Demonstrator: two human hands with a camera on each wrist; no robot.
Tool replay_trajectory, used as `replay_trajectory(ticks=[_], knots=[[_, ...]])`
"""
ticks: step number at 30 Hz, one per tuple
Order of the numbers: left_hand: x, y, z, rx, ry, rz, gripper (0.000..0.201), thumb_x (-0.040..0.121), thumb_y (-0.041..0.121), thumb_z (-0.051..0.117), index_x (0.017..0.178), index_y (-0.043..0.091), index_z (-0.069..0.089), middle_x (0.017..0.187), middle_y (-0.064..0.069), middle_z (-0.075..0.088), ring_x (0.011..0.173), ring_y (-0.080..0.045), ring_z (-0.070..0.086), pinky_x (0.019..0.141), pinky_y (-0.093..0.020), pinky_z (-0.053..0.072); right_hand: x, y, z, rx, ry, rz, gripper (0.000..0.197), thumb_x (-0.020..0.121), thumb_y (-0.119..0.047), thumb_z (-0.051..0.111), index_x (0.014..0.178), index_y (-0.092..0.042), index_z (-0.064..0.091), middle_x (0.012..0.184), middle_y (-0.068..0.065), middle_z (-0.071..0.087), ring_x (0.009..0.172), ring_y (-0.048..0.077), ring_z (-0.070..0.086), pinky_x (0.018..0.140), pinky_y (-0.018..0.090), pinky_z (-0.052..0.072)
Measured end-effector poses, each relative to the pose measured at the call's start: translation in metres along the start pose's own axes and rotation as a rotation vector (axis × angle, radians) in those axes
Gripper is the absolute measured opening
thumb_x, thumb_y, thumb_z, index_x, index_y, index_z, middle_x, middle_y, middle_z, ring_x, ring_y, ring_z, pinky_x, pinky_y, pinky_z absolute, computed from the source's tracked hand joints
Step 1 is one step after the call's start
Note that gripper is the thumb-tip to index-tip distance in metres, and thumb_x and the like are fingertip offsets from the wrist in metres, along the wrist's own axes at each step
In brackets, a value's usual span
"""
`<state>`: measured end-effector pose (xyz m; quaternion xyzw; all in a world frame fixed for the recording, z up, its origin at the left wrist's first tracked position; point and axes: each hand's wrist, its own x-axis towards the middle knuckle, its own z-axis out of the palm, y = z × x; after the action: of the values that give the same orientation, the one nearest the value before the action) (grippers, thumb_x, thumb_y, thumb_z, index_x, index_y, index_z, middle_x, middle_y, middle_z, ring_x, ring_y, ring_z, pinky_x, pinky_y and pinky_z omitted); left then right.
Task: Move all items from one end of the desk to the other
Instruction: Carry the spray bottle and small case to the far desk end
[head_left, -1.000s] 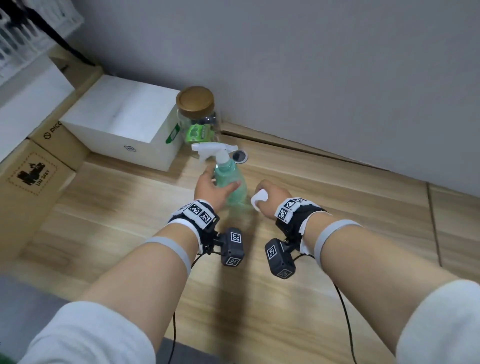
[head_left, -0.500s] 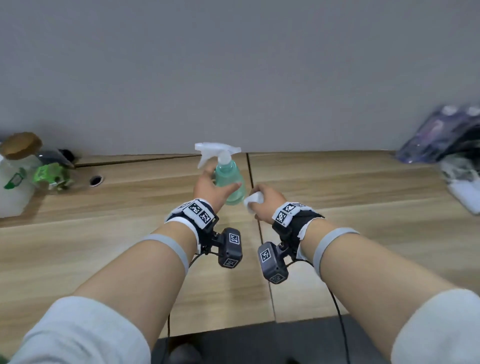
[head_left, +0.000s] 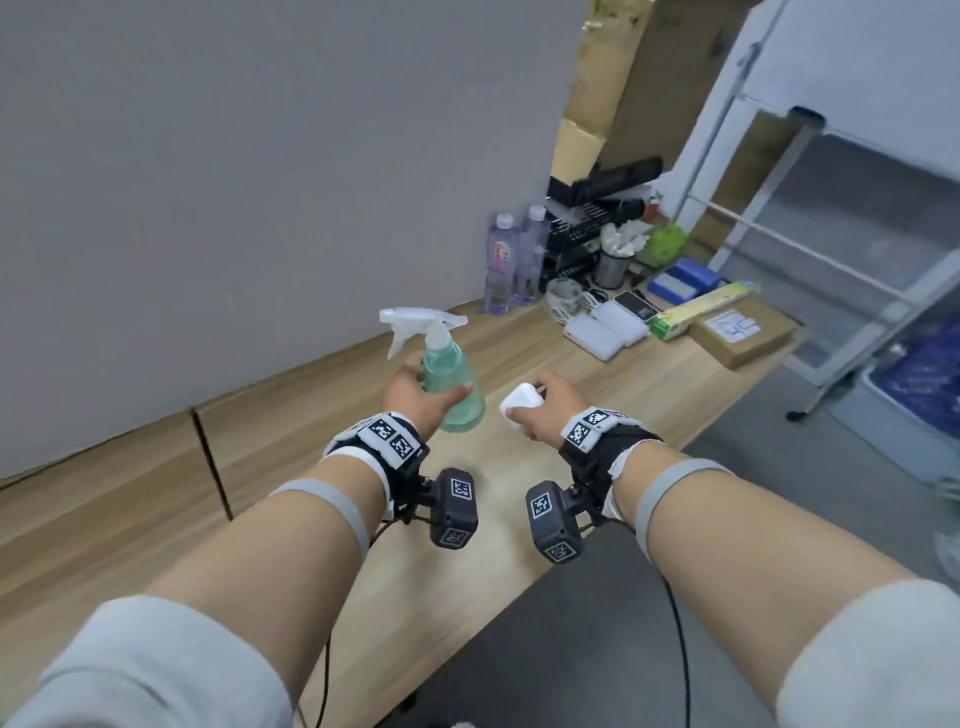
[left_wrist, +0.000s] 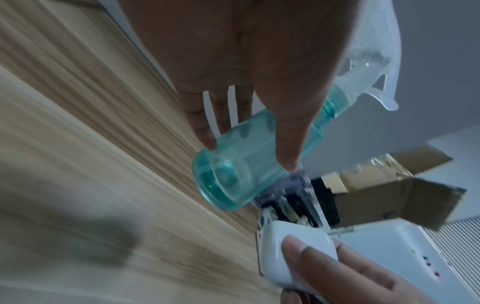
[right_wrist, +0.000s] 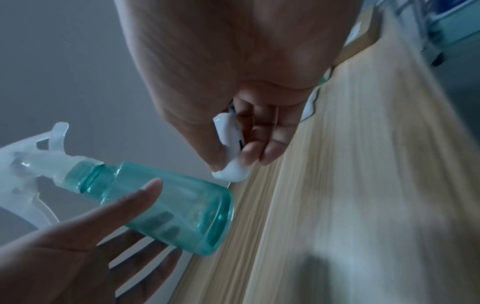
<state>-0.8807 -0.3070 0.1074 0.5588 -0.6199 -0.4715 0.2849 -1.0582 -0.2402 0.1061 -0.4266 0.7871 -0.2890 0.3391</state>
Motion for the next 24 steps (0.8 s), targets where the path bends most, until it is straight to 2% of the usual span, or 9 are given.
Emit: replay_trajectory(ticks=[3, 6, 9, 12, 15, 18, 21, 24], knots=[[0.018, 0.021, 0.039, 0.004, -0.062, 0.024, 0.070, 0.079, 0.028, 0.084, 0.139, 0.012, 0.050, 0.130, -0.010, 0.062, 0.112, -0.025, 0.059, 0.088, -0.028, 0.041, 0.012, 0.022, -0.034, -0.049, 0.035, 0.011, 0.030, 0.076, -0.022, 0.077, 0.096, -0.015, 0.055, 0.091, 0.007, 0.063, 0.078, 0.032, 0.068, 0.071, 0.048, 0.060], [0.033, 0.043, 0.079, 0.027, -0.133, 0.035, 0.069, 0.080, 0.025, 0.083, 0.139, 0.010, 0.050, 0.129, -0.009, 0.061, 0.104, -0.019, 0.056, 0.087, -0.029, 0.042, 0.032, 0.049, -0.067, -0.104, 0.054, 0.062, 0.030, 0.080, -0.022, 0.069, 0.107, -0.012, 0.060, 0.102, 0.013, 0.067, 0.087, 0.036, 0.067, 0.077, 0.046, 0.058], [0.059, 0.067, 0.123, 0.079, -0.187, 0.031, 0.068, 0.081, 0.028, 0.082, 0.138, 0.010, 0.049, 0.132, -0.010, 0.061, 0.114, -0.025, 0.060, 0.090, -0.032, 0.046, 0.061, 0.076, -0.101, -0.046, 0.063, 0.148, 0.038, 0.078, -0.022, 0.064, 0.114, -0.015, 0.060, 0.108, 0.015, 0.067, 0.092, 0.038, 0.068, 0.080, 0.047, 0.058], [0.087, 0.090, 0.178, 0.088, -0.220, 0.003, 0.068, 0.083, 0.026, 0.080, 0.139, 0.007, 0.046, 0.134, -0.011, 0.059, 0.120, -0.028, 0.059, 0.098, -0.038, 0.048, 0.099, 0.109, -0.142, -0.016, 0.062, 0.174, 0.041, 0.071, -0.029, 0.063, 0.109, -0.019, 0.053, 0.103, 0.014, 0.066, 0.089, 0.036, 0.068, 0.078, 0.046, 0.059], [0.113, 0.101, 0.243, 0.084, -0.235, -0.034, 0.070, 0.081, 0.027, 0.082, 0.139, 0.007, 0.046, 0.135, -0.009, 0.058, 0.119, -0.029, 0.060, 0.102, -0.046, 0.051, 0.145, 0.156, -0.185, -0.050, 0.019, 0.207, 0.040, 0.067, -0.035, 0.060, 0.105, -0.024, 0.051, 0.100, 0.009, 0.066, 0.088, 0.033, 0.067, 0.080, 0.047, 0.059], [0.132, 0.105, 0.302, 0.082, -0.240, -0.086, 0.072, 0.080, 0.029, 0.083, 0.139, 0.011, 0.046, 0.137, -0.008, 0.058, 0.119, -0.029, 0.060, 0.098, -0.054, 0.053, 0.181, 0.197, -0.226, -0.123, -0.031, 0.243, 0.036, 0.078, -0.028, 0.059, 0.113, -0.022, 0.055, 0.110, 0.009, 0.065, 0.098, 0.034, 0.064, 0.087, 0.046, 0.056], [0.144, 0.107, 0.343, 0.081, -0.237, -0.111, 0.070, 0.080, 0.032, 0.083, 0.139, 0.017, 0.048, 0.134, -0.004, 0.062, 0.115, -0.026, 0.062, 0.095, -0.051, 0.055, 0.212, 0.222, -0.259, -0.257, -0.126, 0.282, 0.025, 0.086, -0.017, 0.056, 0.110, -0.012, 0.063, 0.111, 0.011, 0.068, 0.104, 0.033, 0.064, 0.088, 0.035, 0.053], [0.155, 0.105, 0.368, 0.107, -0.233, -0.136, 0.072, 0.079, 0.034, 0.082, 0.140, 0.018, 0.047, 0.133, -0.004, 0.062, 0.116, -0.027, 0.062, 0.094, -0.052, 0.055, 0.241, 0.233, -0.273, -0.327, -0.163, 0.269, 0.028, 0.085, -0.021, 0.054, 0.110, -0.011, 0.060, 0.116, 0.013, 0.065, 0.104, 0.033, 0.062, 0.089, 0.034, 0.051]])
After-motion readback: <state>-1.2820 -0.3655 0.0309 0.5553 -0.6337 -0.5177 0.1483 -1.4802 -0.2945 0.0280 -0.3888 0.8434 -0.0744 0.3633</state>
